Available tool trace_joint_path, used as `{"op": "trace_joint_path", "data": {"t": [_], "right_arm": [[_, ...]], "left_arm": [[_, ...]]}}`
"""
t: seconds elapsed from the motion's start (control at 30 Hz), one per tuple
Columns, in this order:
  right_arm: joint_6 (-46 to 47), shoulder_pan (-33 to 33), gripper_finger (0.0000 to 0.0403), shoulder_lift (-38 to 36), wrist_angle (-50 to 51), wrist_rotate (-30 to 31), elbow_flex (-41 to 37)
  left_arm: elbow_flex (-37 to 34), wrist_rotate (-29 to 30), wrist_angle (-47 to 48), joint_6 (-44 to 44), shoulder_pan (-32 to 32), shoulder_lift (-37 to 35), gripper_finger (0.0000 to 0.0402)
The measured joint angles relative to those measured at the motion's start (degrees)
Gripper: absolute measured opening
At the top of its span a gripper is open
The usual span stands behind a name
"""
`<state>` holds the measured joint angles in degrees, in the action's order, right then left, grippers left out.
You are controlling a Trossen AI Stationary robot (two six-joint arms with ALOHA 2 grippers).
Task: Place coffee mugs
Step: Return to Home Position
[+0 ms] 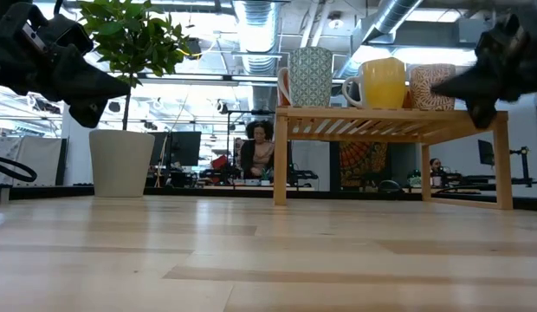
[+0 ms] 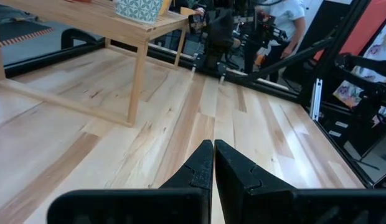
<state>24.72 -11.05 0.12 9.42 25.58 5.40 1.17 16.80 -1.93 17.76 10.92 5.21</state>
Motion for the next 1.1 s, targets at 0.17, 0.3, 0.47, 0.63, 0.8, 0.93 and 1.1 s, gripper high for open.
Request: {"op": "trace_joint_path", "data": {"t": [0.17, 0.3, 0.47, 0.63, 0.8, 0.93, 1.1], "right_arm": [[-3.6, 0.0, 0.0021, 2.4, -0.8, -0.1, -1.1], [-10.6, 0.0, 0.0033, 2.7, -0.4, 0.1, -1.0], [-12.0, -0.1, 0.0033, 3.4, -0.3, -0.1, -1.0], [-9.3, 0.0, 0.0032, 3.4, -0.3, 0.0, -1.1], [-9.3, 0.0, 0.0033, 3.4, -0.2, 0.0, -1.1], [-9.3, 0.0, 0.0032, 3.4, -0.2, 0.0, -1.1], [-9.1, 0.0, 0.0032, 3.4, -0.2, 0.0, -1.1]], "left_arm": [[0.0, 0.1, 0.1, 0.0, 0.0, 0.0, 0.0], [0.0, 0.1, 0.1, 0.0, 0.0, 0.0, 0.0], [0.1, 0.1, 0.1, 0.0, 0.0, 0.0, 0.0], [0.1, 0.1, 0.1, 0.0, 0.0, 0.0, 0.0], [0.1, 0.1, 0.1, 0.0, 0.0, 0.0, 0.0], [-0.5, -0.2, -1.6, 0.1, 0.7, -5.2, 0.0], [-0.5, 0.4, -4.3, 0.0, 0.8, -5.1, 0.0]]}}
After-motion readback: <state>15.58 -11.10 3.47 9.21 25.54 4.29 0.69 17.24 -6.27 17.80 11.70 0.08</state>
